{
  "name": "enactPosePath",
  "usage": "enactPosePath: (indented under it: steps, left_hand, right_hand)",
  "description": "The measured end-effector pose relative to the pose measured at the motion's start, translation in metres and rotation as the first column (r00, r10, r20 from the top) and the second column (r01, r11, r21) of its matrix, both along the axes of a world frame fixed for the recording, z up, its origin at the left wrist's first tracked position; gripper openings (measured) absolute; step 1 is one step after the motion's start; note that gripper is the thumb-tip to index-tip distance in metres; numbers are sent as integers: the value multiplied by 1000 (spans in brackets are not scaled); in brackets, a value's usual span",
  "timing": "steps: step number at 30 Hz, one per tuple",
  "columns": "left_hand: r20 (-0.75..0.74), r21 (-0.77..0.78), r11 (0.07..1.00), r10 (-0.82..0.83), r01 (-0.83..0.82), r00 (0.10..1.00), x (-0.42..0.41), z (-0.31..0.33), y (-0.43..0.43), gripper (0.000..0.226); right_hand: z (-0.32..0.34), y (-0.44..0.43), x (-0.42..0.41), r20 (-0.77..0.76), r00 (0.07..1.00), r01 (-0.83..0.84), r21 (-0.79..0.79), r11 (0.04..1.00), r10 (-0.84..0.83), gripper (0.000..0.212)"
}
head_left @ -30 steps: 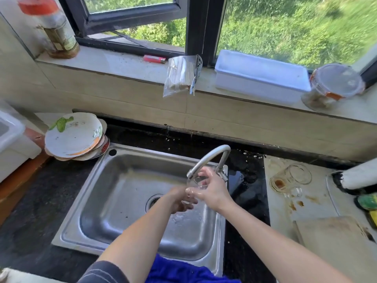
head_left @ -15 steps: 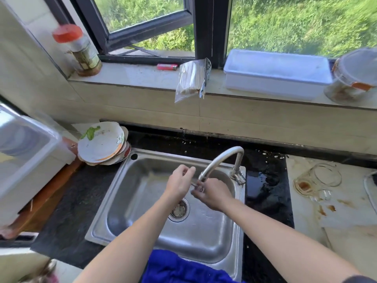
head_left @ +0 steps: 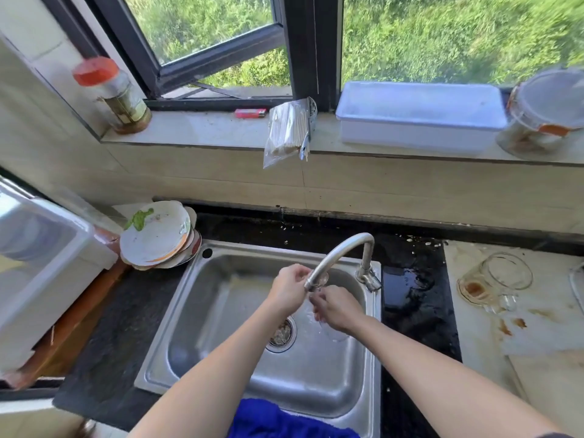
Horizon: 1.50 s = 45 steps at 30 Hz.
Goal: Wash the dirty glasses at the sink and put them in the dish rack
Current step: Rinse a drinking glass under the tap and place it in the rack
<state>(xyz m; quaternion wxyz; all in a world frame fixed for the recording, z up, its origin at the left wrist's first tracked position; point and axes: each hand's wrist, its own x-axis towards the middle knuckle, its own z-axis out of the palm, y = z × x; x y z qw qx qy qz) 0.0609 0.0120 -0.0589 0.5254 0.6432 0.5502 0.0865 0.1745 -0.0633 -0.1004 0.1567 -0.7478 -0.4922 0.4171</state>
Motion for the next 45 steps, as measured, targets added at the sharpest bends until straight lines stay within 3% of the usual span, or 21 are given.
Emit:
enactPosePath:
  steps: [4,6,9,13,15,20,23,28,33,37,40,45]
  left_hand:
    - [52,-197,978,79,-67,996,4,2,-1,16]
    - [18,-142,989,52,-49,998,4,3,2,23]
    - [-153,67,995,-58,69,986,-1,3,11,21]
    - [-285,257,957,-61,137,957,-8,8,18,20]
    - [-298,288,948,-45,135,953,-13,10,19,17]
    - [-369,311,936,-43,167,928,-33,2,25,17]
    - [-422,296,913,-137,279,896,-45,-4,26,20]
    - [-490,197,795,-428,574,760,-43,-10,10,12]
    - [-518,255,608,-571,752,637,-14,7,-27,23]
    - [-495,318,467,-661,825,565,19,30,-64,15]
    - [-495,374,355,-705,857,508,40,49,-108,12]
    - [-505,452,144,-772,880,385,65,73,-207,13]
  right_hand:
    - [-1,-6,7,-28,998,-49,27,998,50,47]
    - [1,-7,10,15,998,-54,66,996,53,48]
    - [0,-6,10,69,997,-34,146,989,24,41]
    - [4,1,3,61,998,15,127,992,-23,45]
    - [3,9,-5,22,997,66,80,995,-68,49]
    - [3,23,-16,-39,981,189,14,982,-188,17]
    - [7,8,-15,-101,946,313,26,949,-309,33]
    - [12,-37,-19,-317,764,593,2,805,-562,7]
    - [43,-98,-25,-419,590,772,40,635,-690,21]
    - [67,-155,-20,-469,384,919,114,377,-795,20]
    - [78,-211,-14,-481,272,961,175,212,-833,15]
    - [100,-328,-23,-416,120,969,247,16,-901,31]
